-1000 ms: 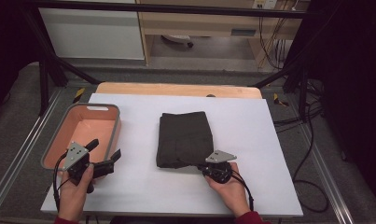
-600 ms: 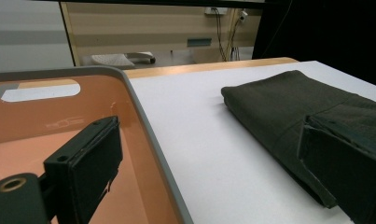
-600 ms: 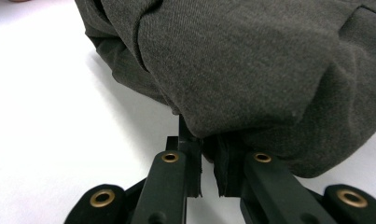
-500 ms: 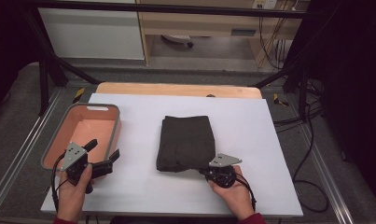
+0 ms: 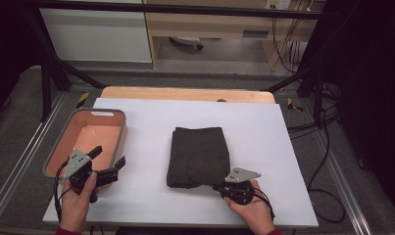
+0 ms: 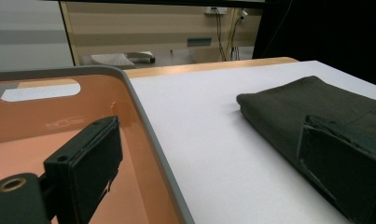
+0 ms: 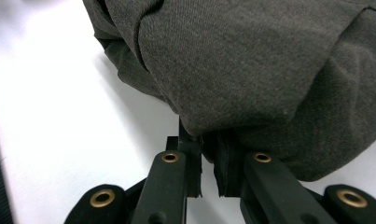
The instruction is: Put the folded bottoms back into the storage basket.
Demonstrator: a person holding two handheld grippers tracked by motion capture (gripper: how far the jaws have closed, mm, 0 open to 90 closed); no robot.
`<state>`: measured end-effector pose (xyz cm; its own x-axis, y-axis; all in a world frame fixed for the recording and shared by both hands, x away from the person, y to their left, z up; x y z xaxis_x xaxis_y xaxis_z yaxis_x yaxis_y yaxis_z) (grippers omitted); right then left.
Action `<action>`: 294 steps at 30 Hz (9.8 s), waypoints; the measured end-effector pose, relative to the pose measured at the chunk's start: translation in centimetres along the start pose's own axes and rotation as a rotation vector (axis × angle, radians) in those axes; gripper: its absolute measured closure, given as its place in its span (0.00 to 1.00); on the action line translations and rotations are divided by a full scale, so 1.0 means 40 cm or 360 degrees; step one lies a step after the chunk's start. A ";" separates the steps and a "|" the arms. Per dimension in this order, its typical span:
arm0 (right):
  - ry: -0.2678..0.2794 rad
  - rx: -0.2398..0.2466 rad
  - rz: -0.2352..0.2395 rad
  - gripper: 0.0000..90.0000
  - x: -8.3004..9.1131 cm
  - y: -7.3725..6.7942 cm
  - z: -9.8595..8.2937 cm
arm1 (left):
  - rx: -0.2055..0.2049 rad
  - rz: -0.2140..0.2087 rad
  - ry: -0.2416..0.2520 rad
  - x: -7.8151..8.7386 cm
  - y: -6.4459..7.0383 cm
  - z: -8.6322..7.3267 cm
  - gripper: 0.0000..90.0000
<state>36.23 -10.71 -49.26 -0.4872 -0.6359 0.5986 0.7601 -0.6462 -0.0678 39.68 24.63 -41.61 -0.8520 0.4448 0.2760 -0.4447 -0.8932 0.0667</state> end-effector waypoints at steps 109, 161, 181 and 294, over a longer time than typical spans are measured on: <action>-0.0010 0.0053 -0.0027 0.69 0.055 -0.046 -0.056 | -0.0181 -0.0189 -0.0240 -0.389 0.245 0.015 0.07; -0.0006 0.0057 -0.0020 0.67 0.053 -0.046 -0.059 | -0.0200 -0.0262 -0.0442 -0.487 0.294 -0.066 0.07; -0.0008 0.0055 -0.0019 0.67 0.052 -0.046 -0.059 | -0.0128 -0.0285 -0.0504 -0.499 0.290 -0.087 0.07; 0.0210 0.0113 0.0106 0.74 -0.074 -0.151 0.259 | 0.0054 -0.0248 -0.0214 -0.308 0.125 0.281 0.89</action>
<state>37.54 -0.54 -42.36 -0.4837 -0.7291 0.4843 0.8186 -0.5726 -0.0445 51.06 13.92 -33.91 -0.7282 0.5670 0.3851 -0.5566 -0.8170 0.1503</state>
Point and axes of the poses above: each handheld gripper's, and its own axes: x roughly backward along the jaws, z roughly out of its top, y roughly to its right, the point moved 8 cm from there along -x, roughly forward along the jaws, and after that the axes turned 1 degree about -y, right-handed, at the moved point
